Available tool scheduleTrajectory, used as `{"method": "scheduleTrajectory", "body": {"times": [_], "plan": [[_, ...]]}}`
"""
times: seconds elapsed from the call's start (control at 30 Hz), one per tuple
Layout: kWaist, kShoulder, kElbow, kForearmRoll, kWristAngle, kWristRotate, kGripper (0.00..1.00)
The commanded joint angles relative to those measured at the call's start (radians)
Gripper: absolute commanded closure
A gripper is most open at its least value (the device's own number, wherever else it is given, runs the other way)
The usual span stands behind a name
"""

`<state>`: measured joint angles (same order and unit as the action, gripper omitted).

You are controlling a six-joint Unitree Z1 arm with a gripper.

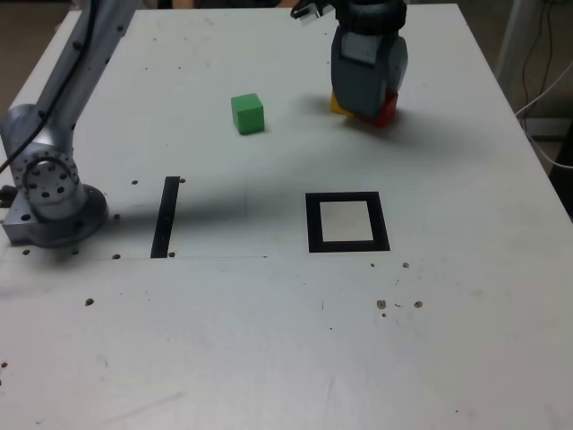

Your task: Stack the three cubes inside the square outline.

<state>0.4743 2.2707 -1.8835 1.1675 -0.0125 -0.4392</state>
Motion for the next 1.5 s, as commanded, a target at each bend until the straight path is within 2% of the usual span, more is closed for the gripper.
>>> {"method": "scheduleTrajectory", "body": {"times": [0.0, 0.27, 0.43, 0.6, 0.73, 0.97, 1.3, 1.4, 1.47], "plan": [[-0.004, -0.002, 0.014, -0.001, -0.001, 0.006, 0.86], [-0.035, -0.095, 0.045, 0.002, -0.004, 0.045, 0.86], [-0.063, -0.175, 0.116, 0.003, -0.018, 0.092, 0.86], [-0.068, -0.211, 0.184, 0.0, -0.022, 0.133, 0.87], [-0.054, -0.198, 0.201, -0.027, -0.016, 0.167, 0.87], [-0.037, -0.115, 0.182, -0.121, -0.013, 0.22, 0.86], [-0.036, -0.104, 0.213, -0.131, -0.004, 0.297, 0.86], [-0.036, -0.106, 0.241, -0.14, -0.003, 0.315, 0.81], [-0.036, -0.109, 0.264, -0.154, -0.015, 0.319, 0.7]]}}
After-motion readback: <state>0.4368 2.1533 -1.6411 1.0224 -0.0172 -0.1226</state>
